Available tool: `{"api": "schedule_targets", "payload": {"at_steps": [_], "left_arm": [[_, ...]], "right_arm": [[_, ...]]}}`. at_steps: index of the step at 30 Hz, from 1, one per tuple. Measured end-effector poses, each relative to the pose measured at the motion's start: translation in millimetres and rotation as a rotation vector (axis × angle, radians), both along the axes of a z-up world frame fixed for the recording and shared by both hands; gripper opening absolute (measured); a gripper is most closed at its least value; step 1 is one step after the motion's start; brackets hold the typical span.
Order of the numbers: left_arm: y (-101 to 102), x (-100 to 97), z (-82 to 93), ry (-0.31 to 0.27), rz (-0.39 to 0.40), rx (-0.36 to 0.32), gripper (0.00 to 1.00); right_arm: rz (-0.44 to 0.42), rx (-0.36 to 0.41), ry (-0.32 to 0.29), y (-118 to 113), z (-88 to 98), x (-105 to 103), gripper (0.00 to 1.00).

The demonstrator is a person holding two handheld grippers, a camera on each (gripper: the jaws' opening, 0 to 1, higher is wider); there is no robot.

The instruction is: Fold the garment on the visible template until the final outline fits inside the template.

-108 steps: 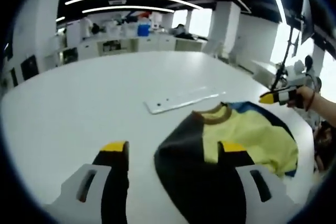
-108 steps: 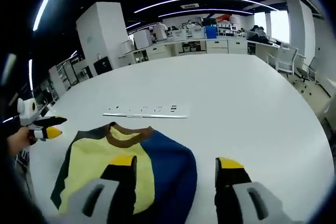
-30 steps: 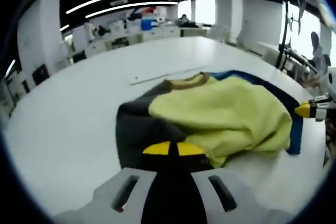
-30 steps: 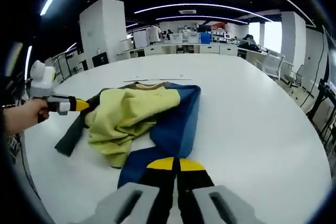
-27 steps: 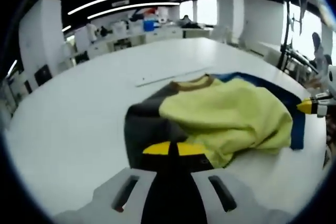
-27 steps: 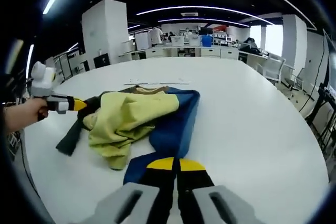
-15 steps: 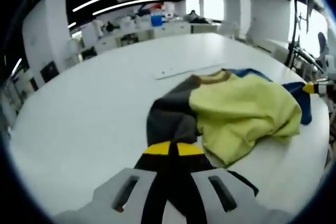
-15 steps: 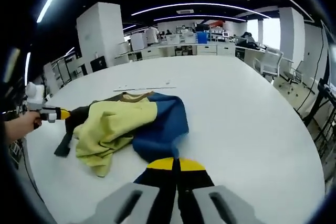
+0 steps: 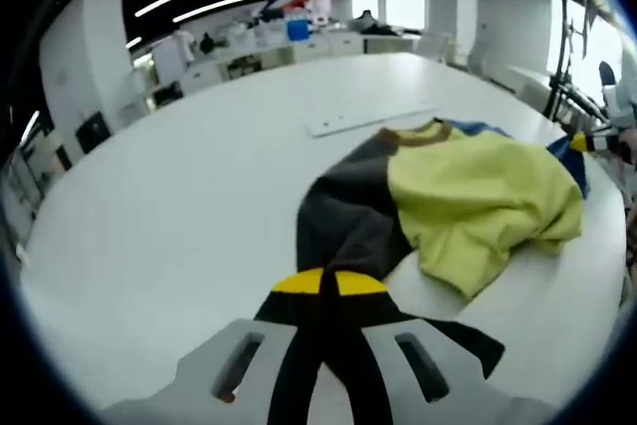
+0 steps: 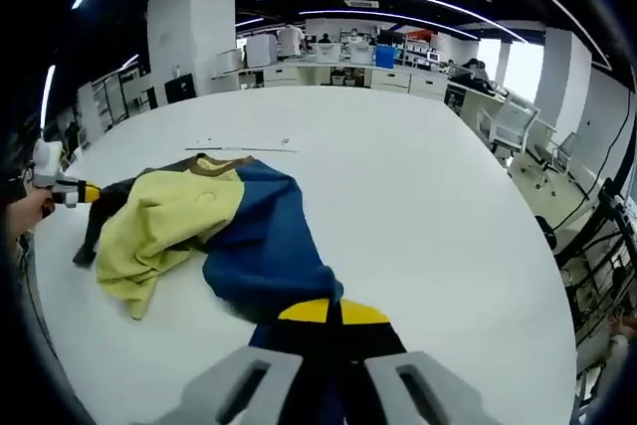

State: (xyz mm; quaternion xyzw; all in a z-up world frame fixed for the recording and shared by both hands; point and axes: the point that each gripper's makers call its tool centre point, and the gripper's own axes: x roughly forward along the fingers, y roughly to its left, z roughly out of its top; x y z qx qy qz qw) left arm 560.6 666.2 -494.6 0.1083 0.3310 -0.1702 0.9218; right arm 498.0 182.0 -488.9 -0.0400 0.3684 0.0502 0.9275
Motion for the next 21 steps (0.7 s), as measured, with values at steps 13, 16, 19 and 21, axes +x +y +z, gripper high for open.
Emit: {"api": "schedule_targets", "payload": {"at_steps": [13,16,19,21], "left_arm": [[17.3,-1.7,-2.0,-0.007,0.007,-0.007,0.00],[21.5,-3.8,-3.5,0.000,0.020,-0.006,0.00],[25.1,-4.4,-3.8,0.001,0.023,-0.001,0.00],[28.3,-3.7,-3.7,0.002,0.027,0.006,0.00]], "right_arm": [[-0.015,-0.101,0.059,-35.4,-10.1,18.8,0.00],[-0.016,-0.117,0.072,-42.1,-11.8,22.6,0.00],[-0.018,-0.137,0.086,-49.1,-15.1,26.4,0.00],[-0.039,-0.123,0.087,-54.0,-17.4,29.9,0.00]]}}
